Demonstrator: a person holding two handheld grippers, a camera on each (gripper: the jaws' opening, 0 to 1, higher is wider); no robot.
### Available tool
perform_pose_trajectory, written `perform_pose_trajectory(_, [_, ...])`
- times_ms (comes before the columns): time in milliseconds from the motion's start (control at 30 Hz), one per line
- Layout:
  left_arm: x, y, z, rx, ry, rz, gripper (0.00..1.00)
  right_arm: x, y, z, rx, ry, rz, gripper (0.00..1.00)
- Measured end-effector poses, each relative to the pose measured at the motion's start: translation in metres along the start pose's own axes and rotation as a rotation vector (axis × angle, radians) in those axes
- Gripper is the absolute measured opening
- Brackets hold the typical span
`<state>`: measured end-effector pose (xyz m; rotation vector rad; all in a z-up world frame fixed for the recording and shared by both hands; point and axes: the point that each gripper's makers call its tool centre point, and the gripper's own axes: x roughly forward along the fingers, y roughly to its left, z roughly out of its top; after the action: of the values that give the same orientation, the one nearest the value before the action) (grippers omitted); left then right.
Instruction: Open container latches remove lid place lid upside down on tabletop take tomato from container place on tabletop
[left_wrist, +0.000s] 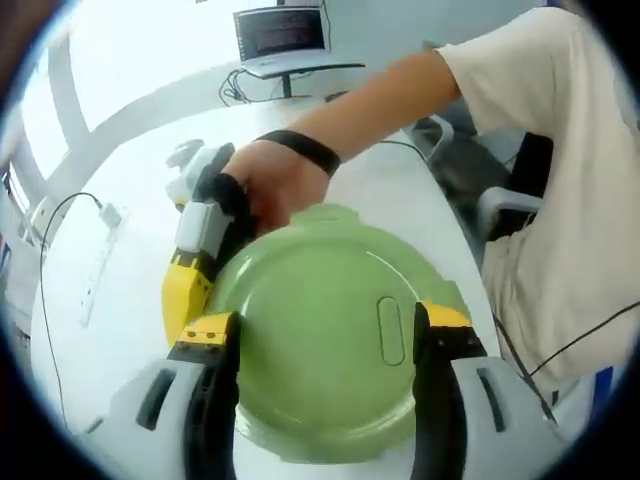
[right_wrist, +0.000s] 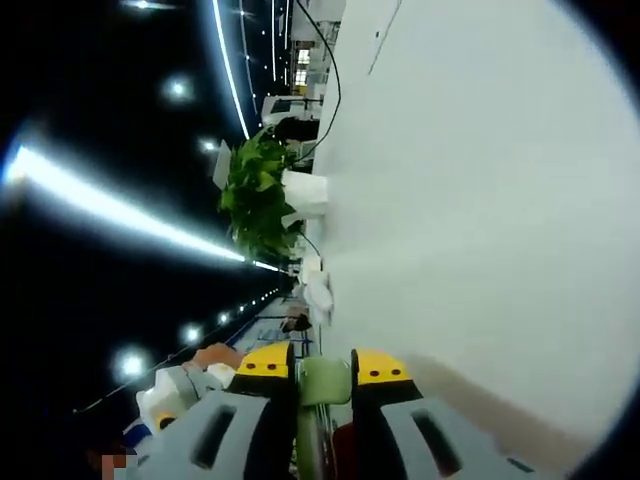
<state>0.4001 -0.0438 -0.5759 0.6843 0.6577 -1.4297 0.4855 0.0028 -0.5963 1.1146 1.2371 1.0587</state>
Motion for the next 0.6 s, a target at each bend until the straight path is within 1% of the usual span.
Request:
perform_pose_trajectory(100, [0.0000, 0.0001, 0.0001, 0.000, 0.000, 0.000, 0.63, -0.0004, -0.0001, 0.0004, 0.012, -0.002, 0.005, 0.15])
perform_pose_trajectory(233, [0.0001, 0.0001, 0.0001, 0.001, -0.002, 0.000, 0.63, -0.0013, 0.0021, -0.0032, -0.019, -0.007, -0.014, 0.14])
perform_pose_trajectory(367, [0.0000, 0.0001, 0.0000, 0.001, -0.004, -0.001, 0.63, -0.0017, 0.0023, -0.0043, -0.088, -0.021, -0.039, 0.12])
perform_pose_trajectory(467, [-0.0002, 0.0000, 0.0000, 0.001, -0.007, -0.001, 0.63, -0.0029, 0.0016, 0.0028, -0.142, -0.029, -0.049, 0.12])
perform_pose_trajectory(500, [-0.0002, -0.0001, -0.0001, 0.000, -0.008, -0.001, 0.63, -0.0030, 0.0016, 0.0030, -0.141, -0.029, -0.049, 0.12])
perform_pose_trajectory(600, [-0.0003, -0.0001, -0.0002, -0.001, -0.011, -0.001, 0.63, -0.0027, 0.0016, 0.0038, -0.178, -0.034, -0.050, 0.12])
